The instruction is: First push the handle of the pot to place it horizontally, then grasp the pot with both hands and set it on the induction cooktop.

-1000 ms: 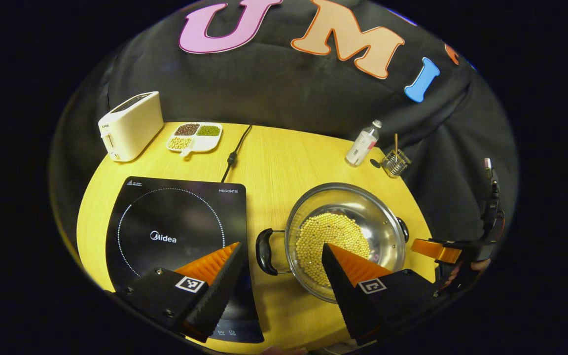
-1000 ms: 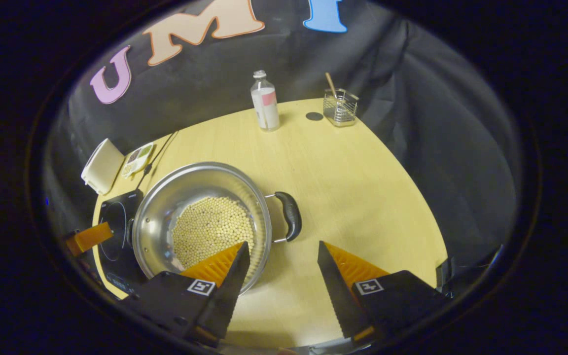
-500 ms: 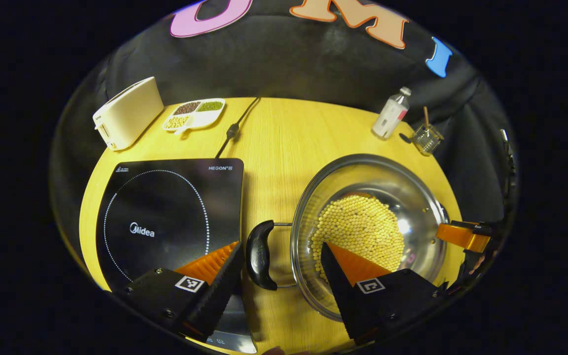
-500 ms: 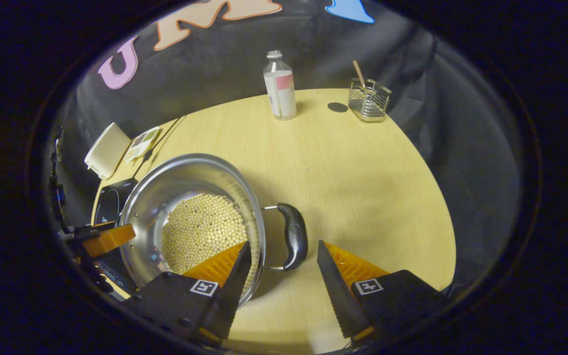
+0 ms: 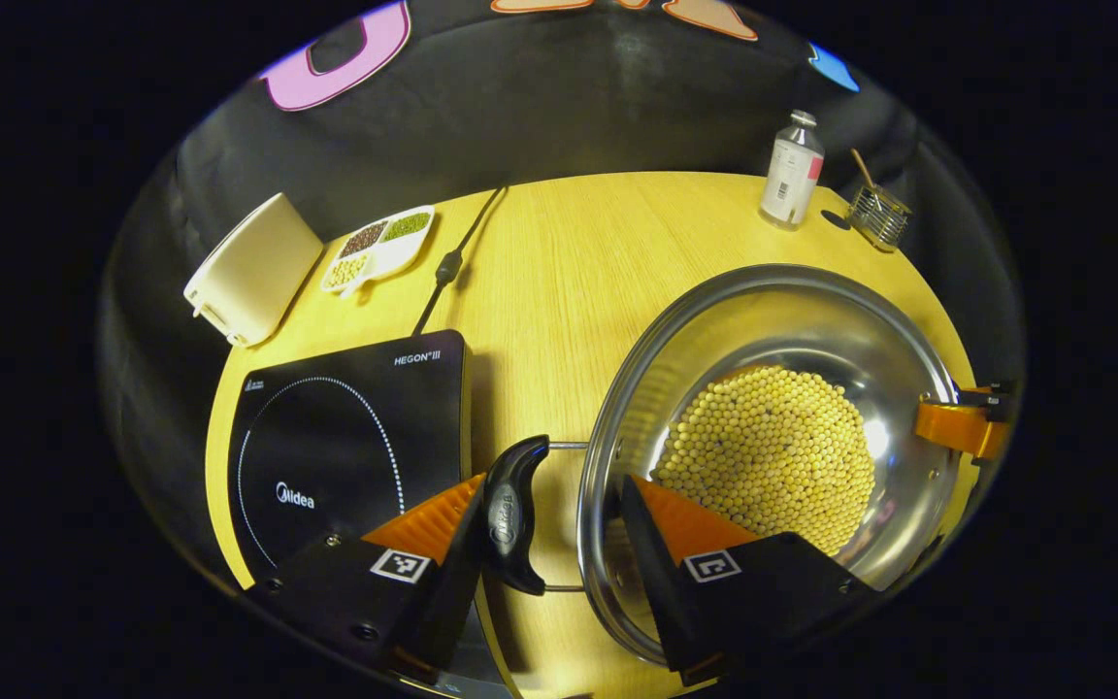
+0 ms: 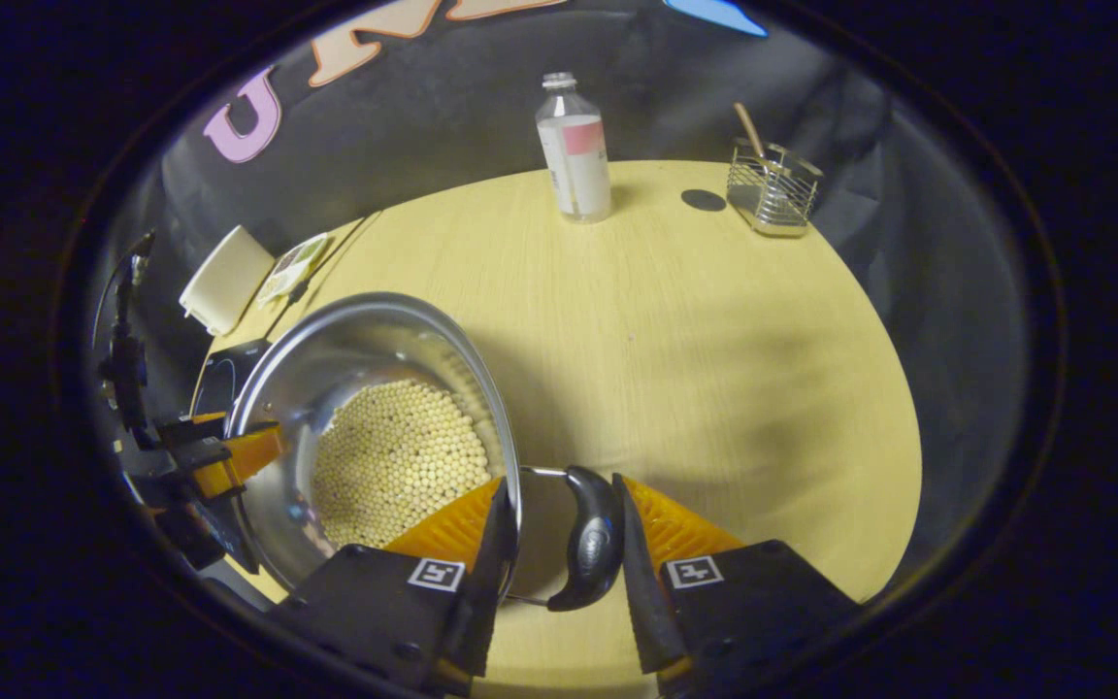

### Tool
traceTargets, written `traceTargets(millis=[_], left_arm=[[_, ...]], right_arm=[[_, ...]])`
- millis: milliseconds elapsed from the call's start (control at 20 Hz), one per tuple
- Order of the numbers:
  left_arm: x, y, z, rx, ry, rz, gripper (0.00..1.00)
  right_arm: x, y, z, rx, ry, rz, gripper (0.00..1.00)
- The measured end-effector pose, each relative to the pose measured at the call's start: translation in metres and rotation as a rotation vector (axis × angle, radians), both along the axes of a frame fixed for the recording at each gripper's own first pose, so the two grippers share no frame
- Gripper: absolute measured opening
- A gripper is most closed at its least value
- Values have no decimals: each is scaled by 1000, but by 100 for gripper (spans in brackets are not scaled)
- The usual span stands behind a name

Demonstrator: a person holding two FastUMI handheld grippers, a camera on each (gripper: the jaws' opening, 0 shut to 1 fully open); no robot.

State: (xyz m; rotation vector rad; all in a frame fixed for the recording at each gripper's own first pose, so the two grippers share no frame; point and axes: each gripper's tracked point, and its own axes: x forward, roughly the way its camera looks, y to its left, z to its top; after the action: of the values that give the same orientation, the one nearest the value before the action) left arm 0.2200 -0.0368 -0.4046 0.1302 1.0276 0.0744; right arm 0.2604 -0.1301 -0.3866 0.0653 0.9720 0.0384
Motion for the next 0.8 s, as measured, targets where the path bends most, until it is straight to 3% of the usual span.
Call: traceTargets(millis=[50,150,250,400,550,800], left_arm=[[-2,-1,-2,-7,6,6,78],[-10,-3,0,0,8,24,77],[-18,-4,0,11,16,37,77],[-38,-8,2,-53,51,90,73],[-60,-13,5,-141,70,137,64],[-87,-7,19,-133,34,172,65]], right_arm=[[1,-1,-4,-2,1,6,52],[0,-1,0,-2,-7,28,57],[0,-1,-2,-6,0,48,48],[-9,-3,-1,-8,30,62,52],[-27,-2,1,-6,52,79,48],[-38,9,13,1,32,133,52]])
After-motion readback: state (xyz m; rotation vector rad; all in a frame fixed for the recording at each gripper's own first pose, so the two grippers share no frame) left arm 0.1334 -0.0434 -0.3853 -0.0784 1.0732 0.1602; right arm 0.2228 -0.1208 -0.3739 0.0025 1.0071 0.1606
